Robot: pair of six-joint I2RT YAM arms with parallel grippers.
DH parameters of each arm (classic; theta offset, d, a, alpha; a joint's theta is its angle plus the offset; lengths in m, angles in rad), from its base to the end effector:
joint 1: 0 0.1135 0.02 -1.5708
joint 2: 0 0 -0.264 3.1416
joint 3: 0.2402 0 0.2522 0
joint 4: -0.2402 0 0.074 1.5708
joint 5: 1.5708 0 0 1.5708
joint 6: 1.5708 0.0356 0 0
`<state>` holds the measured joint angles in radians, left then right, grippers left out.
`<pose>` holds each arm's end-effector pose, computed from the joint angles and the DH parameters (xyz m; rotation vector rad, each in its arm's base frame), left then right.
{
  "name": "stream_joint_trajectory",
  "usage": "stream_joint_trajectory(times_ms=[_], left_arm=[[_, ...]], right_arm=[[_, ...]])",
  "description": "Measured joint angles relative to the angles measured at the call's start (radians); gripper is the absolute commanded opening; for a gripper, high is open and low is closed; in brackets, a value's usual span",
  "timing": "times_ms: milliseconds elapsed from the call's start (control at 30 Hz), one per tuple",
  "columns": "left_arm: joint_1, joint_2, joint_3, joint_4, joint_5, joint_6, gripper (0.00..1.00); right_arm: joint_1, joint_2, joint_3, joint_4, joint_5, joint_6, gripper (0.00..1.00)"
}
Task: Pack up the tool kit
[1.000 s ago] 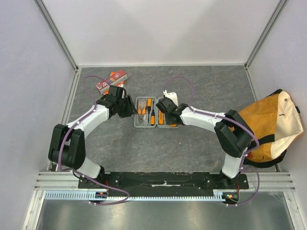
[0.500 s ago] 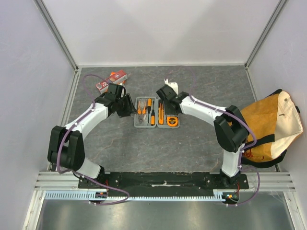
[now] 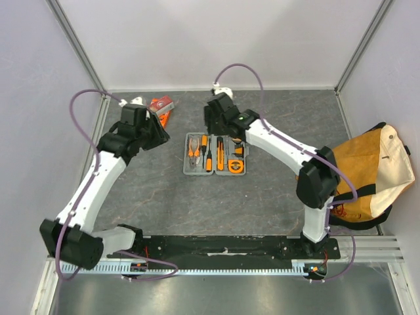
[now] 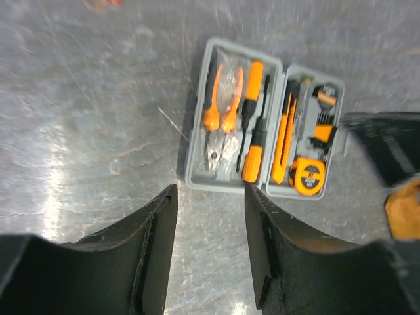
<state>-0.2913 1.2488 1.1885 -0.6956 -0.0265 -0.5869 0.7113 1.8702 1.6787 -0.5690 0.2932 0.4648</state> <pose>0.2535 -0.0750 0.3339 -0.3612 2.3346 -0.4051 0.3310 0.2717 0.3035 -0.1383 2.3016 0.2648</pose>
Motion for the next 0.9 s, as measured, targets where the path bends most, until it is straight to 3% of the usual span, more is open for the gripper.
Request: stream_joint_trajectory(times_ms=[167, 300, 467, 767, 900], left_arm=[[0.019, -0.113, 0.07, -0.05, -0.101, 0.0, 0.54], [0.022, -0.179, 0.075, -0.06, -0.159, 0.0, 0.58], [0.022, -0.227, 0.076, -0.057, -0.195, -0.003, 0.66], [0.032, -0.147, 0.14, -0.079, 0.032, -0.038, 0.69], [0.043, -0.128, 0.151, -0.082, 0.093, -0.032, 0.85]], right_arm=[[0.094, 0.122, 0.123, 0.034, -0.063, 0.014, 0.57], [0.164, 0.18, 0.126, 0.027, -0.074, -0.02, 0.49], [0.236, 0.193, 0.087, 0.031, -0.098, -0.104, 0.49], [0.313, 0.256, 0.08, 0.047, -0.127, -0.184, 0.54], [0.311, 0.332, 0.097, 0.044, -0.127, -0.201, 0.55]])
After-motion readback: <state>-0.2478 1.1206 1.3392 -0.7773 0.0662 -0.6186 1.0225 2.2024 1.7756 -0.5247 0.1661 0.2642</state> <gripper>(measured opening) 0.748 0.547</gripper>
